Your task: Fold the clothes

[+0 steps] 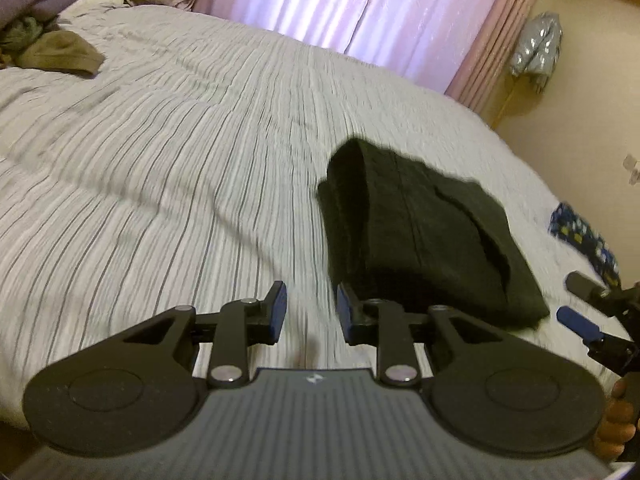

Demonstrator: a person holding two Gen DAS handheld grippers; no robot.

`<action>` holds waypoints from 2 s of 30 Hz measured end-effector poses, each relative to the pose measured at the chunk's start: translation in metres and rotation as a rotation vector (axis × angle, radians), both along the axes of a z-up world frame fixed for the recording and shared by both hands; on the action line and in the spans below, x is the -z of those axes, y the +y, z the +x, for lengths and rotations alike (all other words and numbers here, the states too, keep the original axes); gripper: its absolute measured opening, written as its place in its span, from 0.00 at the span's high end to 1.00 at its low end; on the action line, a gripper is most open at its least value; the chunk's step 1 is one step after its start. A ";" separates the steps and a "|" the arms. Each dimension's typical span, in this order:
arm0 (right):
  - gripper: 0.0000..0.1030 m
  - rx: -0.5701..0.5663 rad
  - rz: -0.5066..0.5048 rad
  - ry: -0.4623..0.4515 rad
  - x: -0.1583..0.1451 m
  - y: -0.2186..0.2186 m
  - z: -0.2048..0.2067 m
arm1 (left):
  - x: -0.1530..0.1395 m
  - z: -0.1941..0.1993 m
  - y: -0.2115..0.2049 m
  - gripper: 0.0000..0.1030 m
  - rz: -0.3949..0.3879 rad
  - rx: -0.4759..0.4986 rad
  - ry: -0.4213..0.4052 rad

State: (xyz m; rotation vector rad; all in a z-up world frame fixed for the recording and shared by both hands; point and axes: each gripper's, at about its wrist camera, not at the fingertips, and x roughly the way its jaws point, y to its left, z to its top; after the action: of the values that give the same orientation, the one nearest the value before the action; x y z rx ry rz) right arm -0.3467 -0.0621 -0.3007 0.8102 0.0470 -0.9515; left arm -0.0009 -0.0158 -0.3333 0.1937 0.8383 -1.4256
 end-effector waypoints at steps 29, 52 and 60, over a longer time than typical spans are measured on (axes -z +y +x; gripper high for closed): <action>0.31 0.626 0.738 -0.274 -0.055 -0.048 -0.062 | -0.099 -0.066 -0.305 0.72 0.429 0.779 -0.145; 0.92 0.923 0.579 -0.521 0.046 -0.023 0.030 | -0.025 -0.031 -0.347 0.98 0.335 1.213 -0.004; 0.93 0.931 0.562 -0.435 0.043 -0.029 0.041 | 0.000 -0.006 -0.361 0.97 0.381 1.103 0.124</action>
State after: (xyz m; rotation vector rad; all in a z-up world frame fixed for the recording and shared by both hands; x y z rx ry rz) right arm -0.3058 -0.0915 -0.3433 1.6109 -0.5012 -1.6405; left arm -0.0065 -0.3768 -0.3331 0.9799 1.1742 -2.2879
